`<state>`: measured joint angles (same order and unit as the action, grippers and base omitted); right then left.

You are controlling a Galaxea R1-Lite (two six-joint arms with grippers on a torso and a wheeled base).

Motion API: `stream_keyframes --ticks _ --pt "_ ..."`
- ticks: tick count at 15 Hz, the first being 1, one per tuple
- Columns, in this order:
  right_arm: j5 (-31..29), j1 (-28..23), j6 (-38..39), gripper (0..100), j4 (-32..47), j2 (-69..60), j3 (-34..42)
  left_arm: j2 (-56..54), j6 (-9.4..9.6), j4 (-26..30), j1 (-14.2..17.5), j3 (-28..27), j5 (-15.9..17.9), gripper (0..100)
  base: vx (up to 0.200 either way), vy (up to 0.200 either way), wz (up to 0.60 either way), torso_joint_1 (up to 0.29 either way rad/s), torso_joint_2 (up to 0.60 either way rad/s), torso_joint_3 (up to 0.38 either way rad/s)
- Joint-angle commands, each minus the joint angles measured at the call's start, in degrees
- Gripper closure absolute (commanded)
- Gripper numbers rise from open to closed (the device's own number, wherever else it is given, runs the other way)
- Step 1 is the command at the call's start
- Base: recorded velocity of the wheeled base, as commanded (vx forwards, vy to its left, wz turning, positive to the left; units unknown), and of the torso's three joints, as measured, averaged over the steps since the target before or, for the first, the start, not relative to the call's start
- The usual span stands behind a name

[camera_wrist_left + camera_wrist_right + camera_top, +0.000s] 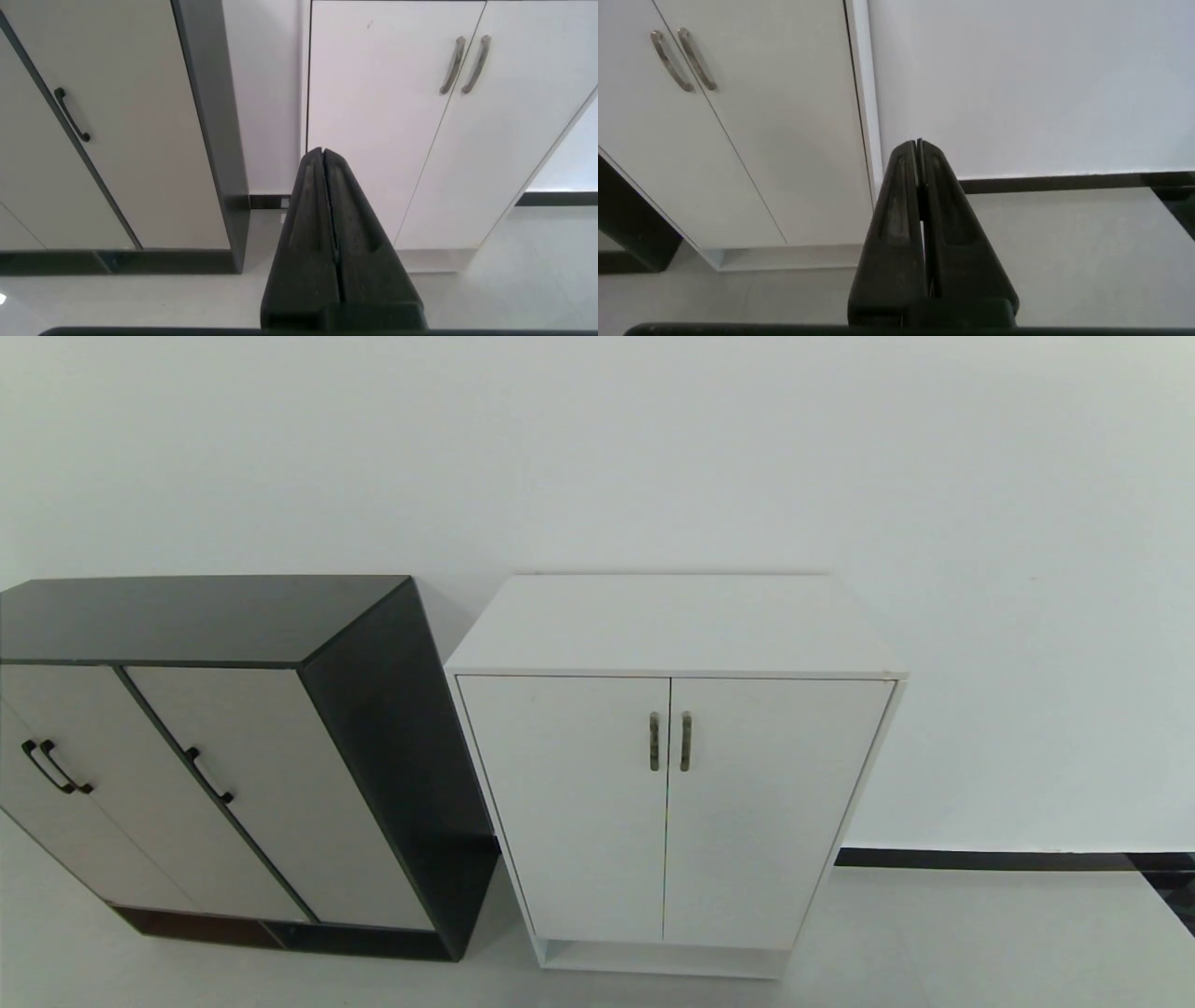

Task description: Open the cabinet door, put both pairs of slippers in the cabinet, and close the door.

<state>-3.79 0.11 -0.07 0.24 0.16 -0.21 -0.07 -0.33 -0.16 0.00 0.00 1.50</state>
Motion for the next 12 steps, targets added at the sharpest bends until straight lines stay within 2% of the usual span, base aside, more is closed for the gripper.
stream_keyframes --ticks 1,12 --pt "0.01 0.07 0.25 100 0.11 -0.16 0.03 0.07 -0.02 -0.02 0.0 0.0 -0.01 100 0.0 0.0 0.0 0.0 0.0 0.0" --pt "0.1 -0.02 -0.01 100 0.11 -0.16 0.03 0.07 -0.02 -0.02 0.0 0.0 -0.01 100 0.0 0.0 0.0 0.0 0.0 0.0"
